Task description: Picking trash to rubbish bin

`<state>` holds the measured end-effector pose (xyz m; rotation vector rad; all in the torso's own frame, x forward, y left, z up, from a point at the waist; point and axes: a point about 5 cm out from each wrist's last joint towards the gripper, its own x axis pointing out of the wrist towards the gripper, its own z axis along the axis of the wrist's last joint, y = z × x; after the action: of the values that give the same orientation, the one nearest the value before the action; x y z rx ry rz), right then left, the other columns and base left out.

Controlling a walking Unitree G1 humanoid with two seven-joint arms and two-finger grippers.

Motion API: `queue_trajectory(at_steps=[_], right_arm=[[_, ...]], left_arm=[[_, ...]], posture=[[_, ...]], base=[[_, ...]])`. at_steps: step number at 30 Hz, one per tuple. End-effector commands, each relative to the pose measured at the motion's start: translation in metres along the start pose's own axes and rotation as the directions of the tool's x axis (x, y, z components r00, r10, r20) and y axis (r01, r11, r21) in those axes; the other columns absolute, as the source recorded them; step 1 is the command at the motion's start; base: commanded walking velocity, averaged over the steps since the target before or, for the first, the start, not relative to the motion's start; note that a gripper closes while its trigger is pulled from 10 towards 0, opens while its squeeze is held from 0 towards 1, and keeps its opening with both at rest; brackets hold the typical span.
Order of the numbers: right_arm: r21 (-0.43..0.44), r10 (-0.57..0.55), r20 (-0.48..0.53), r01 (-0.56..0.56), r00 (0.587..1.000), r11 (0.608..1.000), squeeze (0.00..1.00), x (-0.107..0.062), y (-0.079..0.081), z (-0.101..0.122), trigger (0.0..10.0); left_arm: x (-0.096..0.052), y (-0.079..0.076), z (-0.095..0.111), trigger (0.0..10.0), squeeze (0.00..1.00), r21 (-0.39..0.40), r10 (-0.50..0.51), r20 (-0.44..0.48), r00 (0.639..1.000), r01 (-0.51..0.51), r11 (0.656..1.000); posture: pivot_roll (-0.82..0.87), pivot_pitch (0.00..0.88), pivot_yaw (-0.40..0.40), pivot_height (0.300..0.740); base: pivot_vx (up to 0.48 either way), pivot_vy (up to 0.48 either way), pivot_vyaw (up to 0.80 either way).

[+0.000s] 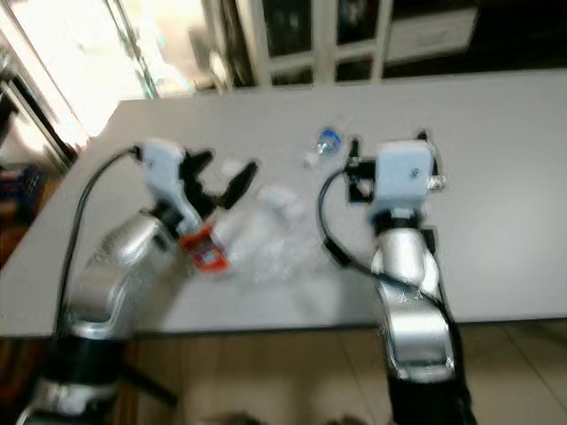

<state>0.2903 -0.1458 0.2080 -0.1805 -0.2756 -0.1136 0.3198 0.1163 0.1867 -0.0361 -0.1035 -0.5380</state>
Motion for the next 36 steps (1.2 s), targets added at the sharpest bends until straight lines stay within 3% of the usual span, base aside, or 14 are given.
queue_trajectory(at_steps=[1,18,26,36], right_arm=[[0.015,0.014,0.019,-0.015,1.0,1.0,0.0,0.0006,0.0052,0.0066,10.0],[0.015,0.014,0.02,-0.014,1.0,1.0,0.0,0.0017,0.0044,0.0069,10.0],[0.021,0.014,0.018,-0.014,1.0,1.0,0.0,0.003,0.005,0.0067,10.0],[0.003,0.013,0.035,-0.013,0.999,1.0,0.0,0.0034,0.0045,0.009,10.0]], left_arm=[[-0.0036,0.0066,0.0051,10.0,0.0,0.024,0.015,0.015,1.0,-0.015,1.0],[-0.0037,0.0002,0.0074,10.0,0.0,0.037,-0.035,0.037,0.999,0.034,0.999],[-0.0026,0.0003,0.0092,10.0,0.0,0.033,-0.037,0.051,0.998,0.035,0.999],[-0.0022,-0.0027,0.0118,10.0,0.0,0.038,-0.07,0.068,0.995,0.068,0.997]], posture=[[0.02,0.098,0.063,0.74],[0.01,0.099,0.059,0.74],[0.02,0.095,0.06,0.74],[0.01,0.092,0.064,0.74]], base=[[0.0,0.0,0.0],[0.0,0.0,0.0],[0.0,0.0,-0.79],[0.171,0.0,0.0]])
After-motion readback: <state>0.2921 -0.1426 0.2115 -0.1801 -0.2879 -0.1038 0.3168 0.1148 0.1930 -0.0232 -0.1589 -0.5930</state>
